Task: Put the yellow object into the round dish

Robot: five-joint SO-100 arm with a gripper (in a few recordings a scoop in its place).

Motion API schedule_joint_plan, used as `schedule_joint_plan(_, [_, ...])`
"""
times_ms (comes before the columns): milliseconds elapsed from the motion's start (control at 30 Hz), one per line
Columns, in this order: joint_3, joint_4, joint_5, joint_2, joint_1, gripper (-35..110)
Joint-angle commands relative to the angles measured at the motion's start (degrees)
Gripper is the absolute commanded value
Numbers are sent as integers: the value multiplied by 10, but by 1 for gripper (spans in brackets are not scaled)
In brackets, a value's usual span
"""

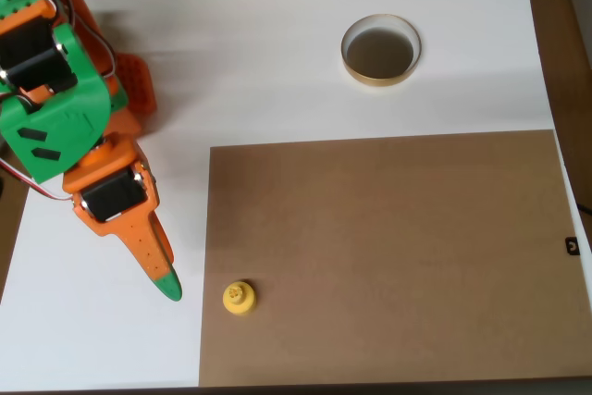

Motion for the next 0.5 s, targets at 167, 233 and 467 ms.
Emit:
schedule_joint_plan(167, [212, 108, -38, 374, 51, 1])
schedule_joint_plan(233, [212, 108, -39, 374, 50, 1])
schedule_joint_plan(467, [212, 107, -30, 374, 47, 1])
